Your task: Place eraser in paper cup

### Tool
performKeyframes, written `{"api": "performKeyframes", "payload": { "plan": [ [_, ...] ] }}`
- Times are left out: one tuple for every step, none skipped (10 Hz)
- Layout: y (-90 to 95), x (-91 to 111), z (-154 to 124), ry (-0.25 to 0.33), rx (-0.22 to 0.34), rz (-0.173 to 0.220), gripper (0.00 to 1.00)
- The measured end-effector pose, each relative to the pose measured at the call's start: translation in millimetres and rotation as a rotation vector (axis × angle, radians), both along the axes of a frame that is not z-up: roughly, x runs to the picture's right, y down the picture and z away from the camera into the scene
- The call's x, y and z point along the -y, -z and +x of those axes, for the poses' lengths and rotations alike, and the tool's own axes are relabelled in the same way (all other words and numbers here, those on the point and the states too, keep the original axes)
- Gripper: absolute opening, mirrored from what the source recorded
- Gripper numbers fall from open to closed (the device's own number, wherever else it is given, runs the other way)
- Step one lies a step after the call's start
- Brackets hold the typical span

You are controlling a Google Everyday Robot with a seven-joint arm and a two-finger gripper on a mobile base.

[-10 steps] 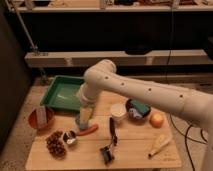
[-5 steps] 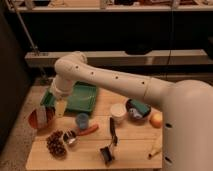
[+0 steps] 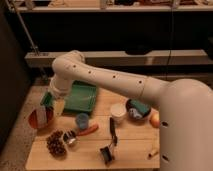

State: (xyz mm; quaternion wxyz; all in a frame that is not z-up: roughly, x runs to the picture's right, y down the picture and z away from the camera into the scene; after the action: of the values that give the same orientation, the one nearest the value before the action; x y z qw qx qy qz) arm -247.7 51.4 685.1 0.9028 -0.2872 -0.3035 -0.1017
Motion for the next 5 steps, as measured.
{"api": "performKeyframes", "payload": {
  "plan": [
    [2.0, 0, 1, 0.012, 0.001, 0.004, 0.80],
    [7.9, -5, -4, 0.081, 0.004, 0.011, 0.80],
    [12.2, -16, -17, 0.208, 0.025, 0.013, 0.80],
    [13.0, -22, -27, 0.278, 0.047, 0.012, 0.80],
    [11.5, -33, -46, 0.384, 0.101, 0.010, 0.80]
  ]
}}
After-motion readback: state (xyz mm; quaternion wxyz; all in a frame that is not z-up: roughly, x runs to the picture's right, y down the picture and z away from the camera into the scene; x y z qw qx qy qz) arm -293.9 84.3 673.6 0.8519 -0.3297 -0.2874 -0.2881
